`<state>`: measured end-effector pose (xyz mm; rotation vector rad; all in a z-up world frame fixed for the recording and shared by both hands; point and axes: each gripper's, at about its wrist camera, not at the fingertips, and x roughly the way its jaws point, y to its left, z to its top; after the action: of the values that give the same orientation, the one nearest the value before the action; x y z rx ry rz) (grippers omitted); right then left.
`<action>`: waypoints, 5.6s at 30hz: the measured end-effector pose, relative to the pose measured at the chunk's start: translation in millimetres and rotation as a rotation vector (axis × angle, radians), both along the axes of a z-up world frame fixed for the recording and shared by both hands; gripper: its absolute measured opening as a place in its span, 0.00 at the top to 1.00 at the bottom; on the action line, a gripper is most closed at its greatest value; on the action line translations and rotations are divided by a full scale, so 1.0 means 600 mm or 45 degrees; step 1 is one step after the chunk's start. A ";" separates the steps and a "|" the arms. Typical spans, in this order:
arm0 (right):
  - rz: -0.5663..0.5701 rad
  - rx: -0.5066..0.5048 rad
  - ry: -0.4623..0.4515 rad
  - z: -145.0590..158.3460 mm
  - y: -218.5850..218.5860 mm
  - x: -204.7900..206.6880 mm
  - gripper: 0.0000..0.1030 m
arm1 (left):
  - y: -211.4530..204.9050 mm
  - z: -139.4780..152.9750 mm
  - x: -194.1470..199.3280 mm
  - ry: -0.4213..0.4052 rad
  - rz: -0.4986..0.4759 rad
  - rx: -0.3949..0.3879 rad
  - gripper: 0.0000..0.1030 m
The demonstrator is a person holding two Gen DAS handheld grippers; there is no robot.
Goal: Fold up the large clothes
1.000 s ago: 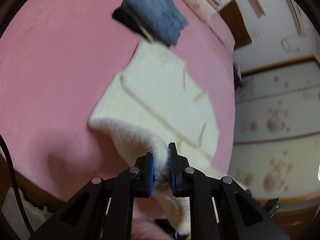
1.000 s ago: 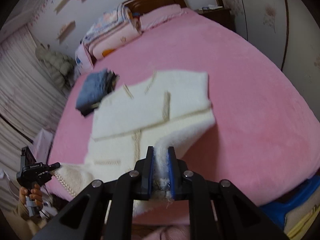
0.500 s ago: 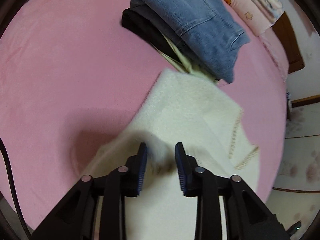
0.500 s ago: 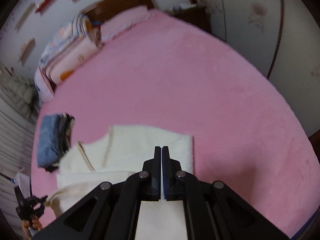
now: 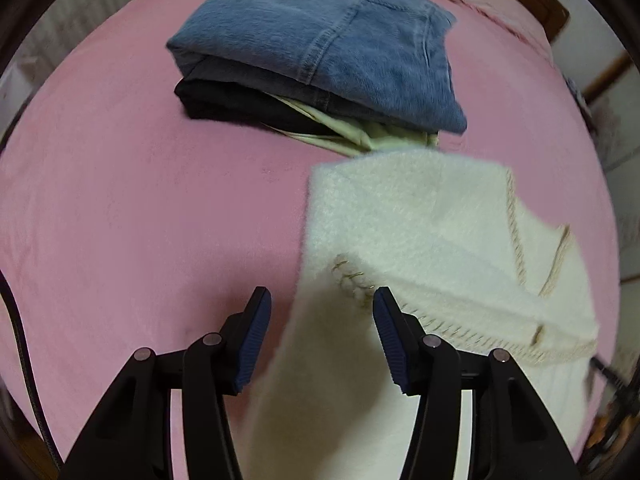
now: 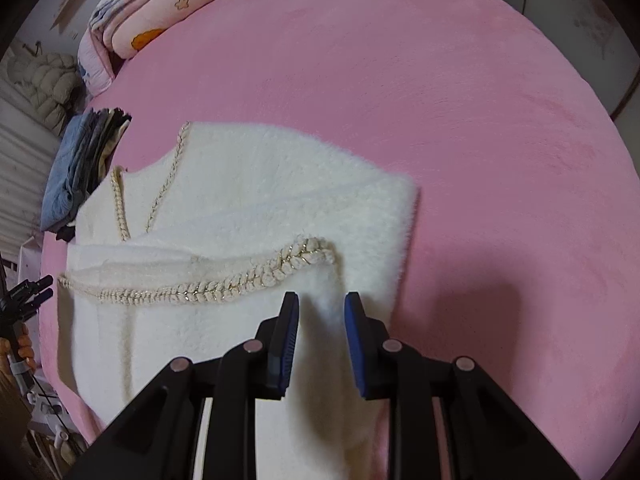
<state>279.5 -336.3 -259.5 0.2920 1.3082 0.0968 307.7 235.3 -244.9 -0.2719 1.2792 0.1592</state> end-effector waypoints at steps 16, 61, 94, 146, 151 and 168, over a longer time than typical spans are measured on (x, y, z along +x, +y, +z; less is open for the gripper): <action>0.001 -0.010 0.014 -0.035 0.011 0.007 0.65 | -0.058 -0.057 0.035 0.042 -0.420 0.205 0.84; -0.234 -0.287 -0.304 0.079 0.063 0.107 0.84 | -0.098 0.021 0.126 -0.240 -0.102 0.402 0.39; -0.080 -0.394 -0.242 0.009 0.110 0.077 1.00 | -0.197 -0.043 0.139 -0.269 -0.266 0.356 0.20; -0.304 -0.247 -0.043 0.024 0.117 -0.163 0.97 | -0.094 0.035 -0.146 -0.197 0.008 0.121 0.02; -0.242 -0.184 -0.111 0.095 0.163 -0.169 0.92 | -0.083 0.124 -0.178 -0.271 0.013 0.073 0.01; 0.049 -0.038 -0.466 0.269 0.324 -0.166 0.64 | -0.059 0.172 -0.225 -0.280 0.148 -0.193 0.01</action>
<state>179.9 -141.8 -98.1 0.2117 0.9515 0.1554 172.5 199.8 -141.9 -0.4816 1.0585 0.1276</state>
